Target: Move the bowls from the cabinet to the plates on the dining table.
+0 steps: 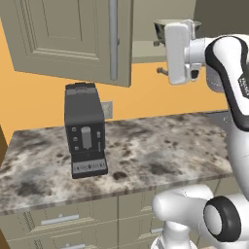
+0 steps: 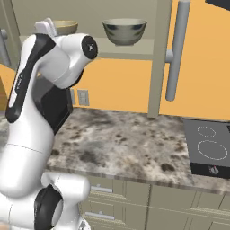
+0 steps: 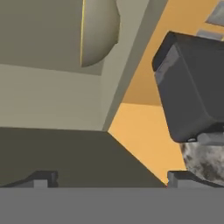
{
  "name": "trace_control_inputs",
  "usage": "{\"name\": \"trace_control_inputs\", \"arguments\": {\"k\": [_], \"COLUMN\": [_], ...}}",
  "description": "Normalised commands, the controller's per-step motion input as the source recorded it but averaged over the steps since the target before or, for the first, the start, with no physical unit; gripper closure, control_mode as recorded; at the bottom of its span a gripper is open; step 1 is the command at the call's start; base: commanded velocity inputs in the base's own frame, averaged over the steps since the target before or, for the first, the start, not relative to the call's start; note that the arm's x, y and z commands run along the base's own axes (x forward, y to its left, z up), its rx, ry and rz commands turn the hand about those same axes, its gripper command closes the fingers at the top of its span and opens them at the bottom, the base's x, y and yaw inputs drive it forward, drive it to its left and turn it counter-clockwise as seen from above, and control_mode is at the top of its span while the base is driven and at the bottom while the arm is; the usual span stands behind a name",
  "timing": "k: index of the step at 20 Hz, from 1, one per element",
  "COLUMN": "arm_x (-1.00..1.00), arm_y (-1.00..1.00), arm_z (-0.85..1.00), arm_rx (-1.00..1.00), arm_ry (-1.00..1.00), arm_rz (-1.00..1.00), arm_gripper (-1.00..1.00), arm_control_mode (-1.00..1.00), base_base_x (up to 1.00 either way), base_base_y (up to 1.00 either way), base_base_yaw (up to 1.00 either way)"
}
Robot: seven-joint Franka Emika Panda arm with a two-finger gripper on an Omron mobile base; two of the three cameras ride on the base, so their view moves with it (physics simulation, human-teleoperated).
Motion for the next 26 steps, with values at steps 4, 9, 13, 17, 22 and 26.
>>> {"name": "trace_control_inputs", "arguments": {"k": [4,9,13,17,22,26], "arm_x": [0.21,0.23,0.11,-0.18,-0.80,-0.91], "arm_y": [0.68,0.50,0.49,0.65,0.84,0.92], "arm_z": [0.00,0.00,0.00,0.00,0.00,0.00], "arm_rx": [0.00,0.00,0.00,0.00,0.00,0.00], "arm_ry": [0.04,0.02,0.01,0.00,-0.05,-0.12], "arm_rz": [0.27,0.23,0.21,0.22,0.19,0.16], "arm_gripper": [-1.00,-1.00,-1.00,-1.00,-1.00,-1.00], "arm_control_mode": [-1.00,-1.00,-1.00,-1.00,-1.00,-1.00], "base_base_x": [0.00,0.00,0.00,0.00,0.00,0.00], "base_base_y": [0.00,0.00,0.00,0.00,0.00,0.00], "base_base_yaw": [0.00,0.00,0.00,0.00,0.00,0.00]}}
